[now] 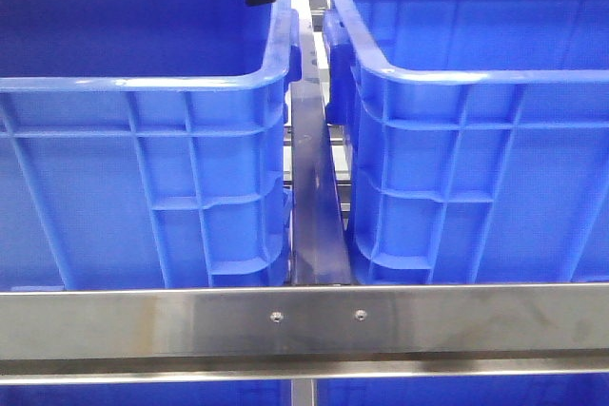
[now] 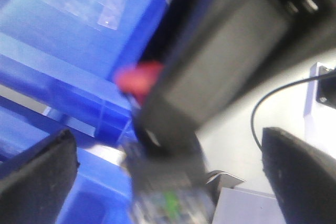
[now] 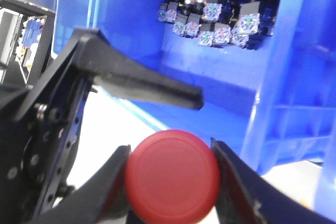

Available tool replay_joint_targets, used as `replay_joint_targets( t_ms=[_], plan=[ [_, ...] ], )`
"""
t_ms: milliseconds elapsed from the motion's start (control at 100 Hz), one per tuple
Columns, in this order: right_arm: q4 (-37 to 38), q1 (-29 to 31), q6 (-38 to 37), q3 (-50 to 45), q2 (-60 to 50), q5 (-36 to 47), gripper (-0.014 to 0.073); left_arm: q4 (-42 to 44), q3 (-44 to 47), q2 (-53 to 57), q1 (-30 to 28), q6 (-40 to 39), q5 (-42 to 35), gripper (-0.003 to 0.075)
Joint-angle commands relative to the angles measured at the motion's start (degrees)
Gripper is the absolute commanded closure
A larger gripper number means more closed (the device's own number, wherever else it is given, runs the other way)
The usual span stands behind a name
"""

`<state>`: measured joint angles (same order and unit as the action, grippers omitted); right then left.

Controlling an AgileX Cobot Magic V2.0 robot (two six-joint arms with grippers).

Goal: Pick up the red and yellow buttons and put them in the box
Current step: 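Grasp the red button with the right gripper and open the left gripper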

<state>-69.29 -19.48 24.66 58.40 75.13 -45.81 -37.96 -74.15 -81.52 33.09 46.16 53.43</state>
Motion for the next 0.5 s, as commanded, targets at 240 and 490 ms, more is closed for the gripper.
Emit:
replay_joint_targets(
  t_ms=[240, 490],
  plan=[
    [-0.18, 12.52, 1.1, 6.07, -1.48, -7.25, 0.0409, -2.3, -1.88, 2.0, -0.26, -0.56, -0.66, 0.0052],
    [8.61, 21.02, 7.18, 9.11, -1.36, -0.91, 0.0409, -2.63, -1.88, 2.0, -1.4, -0.56, -0.55, 0.0052]
  ],
)
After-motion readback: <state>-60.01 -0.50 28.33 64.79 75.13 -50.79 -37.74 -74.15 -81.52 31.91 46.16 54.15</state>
